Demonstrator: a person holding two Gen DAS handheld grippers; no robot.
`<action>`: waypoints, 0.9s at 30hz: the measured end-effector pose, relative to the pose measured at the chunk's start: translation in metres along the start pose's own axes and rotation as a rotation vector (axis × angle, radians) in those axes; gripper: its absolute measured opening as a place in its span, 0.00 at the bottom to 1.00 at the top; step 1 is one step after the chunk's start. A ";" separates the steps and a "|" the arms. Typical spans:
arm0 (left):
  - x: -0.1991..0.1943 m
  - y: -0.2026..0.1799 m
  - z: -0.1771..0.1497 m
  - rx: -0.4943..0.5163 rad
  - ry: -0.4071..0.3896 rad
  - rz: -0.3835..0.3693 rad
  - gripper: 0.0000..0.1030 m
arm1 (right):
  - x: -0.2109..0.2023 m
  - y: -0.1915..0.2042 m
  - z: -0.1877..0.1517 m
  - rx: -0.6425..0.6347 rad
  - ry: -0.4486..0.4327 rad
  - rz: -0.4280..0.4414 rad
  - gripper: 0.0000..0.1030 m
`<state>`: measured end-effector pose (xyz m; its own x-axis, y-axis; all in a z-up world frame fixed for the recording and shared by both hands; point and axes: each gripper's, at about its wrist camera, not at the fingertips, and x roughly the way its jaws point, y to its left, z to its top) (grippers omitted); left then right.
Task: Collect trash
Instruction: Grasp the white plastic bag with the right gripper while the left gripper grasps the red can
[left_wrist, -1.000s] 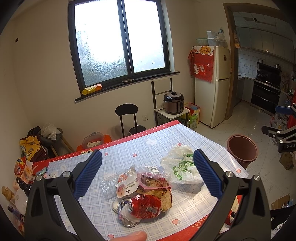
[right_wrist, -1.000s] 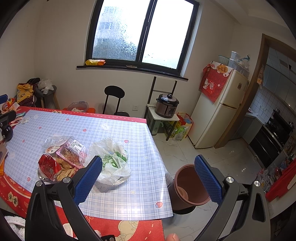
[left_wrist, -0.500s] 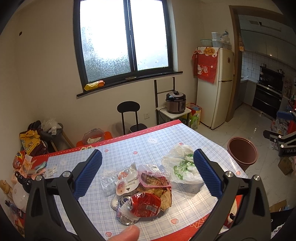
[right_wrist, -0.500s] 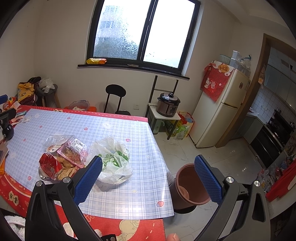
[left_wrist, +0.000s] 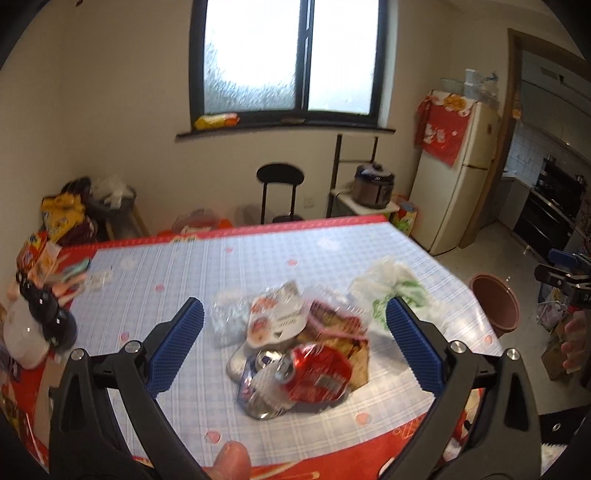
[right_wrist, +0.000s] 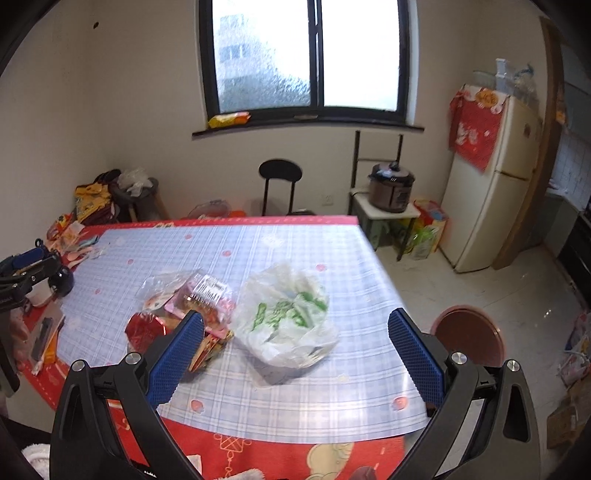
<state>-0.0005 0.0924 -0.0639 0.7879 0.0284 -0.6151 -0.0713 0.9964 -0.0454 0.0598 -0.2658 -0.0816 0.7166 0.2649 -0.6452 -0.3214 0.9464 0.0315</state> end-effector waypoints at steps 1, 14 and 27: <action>0.003 0.006 -0.005 -0.008 0.010 0.006 0.95 | 0.007 0.005 -0.002 -0.009 0.017 0.003 0.95; 0.037 0.071 -0.044 -0.173 0.066 0.093 0.94 | 0.119 0.008 -0.018 -0.040 0.201 0.022 0.95; 0.071 0.070 -0.064 -0.214 0.169 0.081 0.86 | 0.254 0.040 -0.067 -0.395 0.396 -0.028 0.95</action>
<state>0.0110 0.1593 -0.1609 0.6629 0.0754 -0.7449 -0.2711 0.9516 -0.1449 0.1875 -0.1733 -0.2952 0.4652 0.0789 -0.8817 -0.5676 0.7909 -0.2287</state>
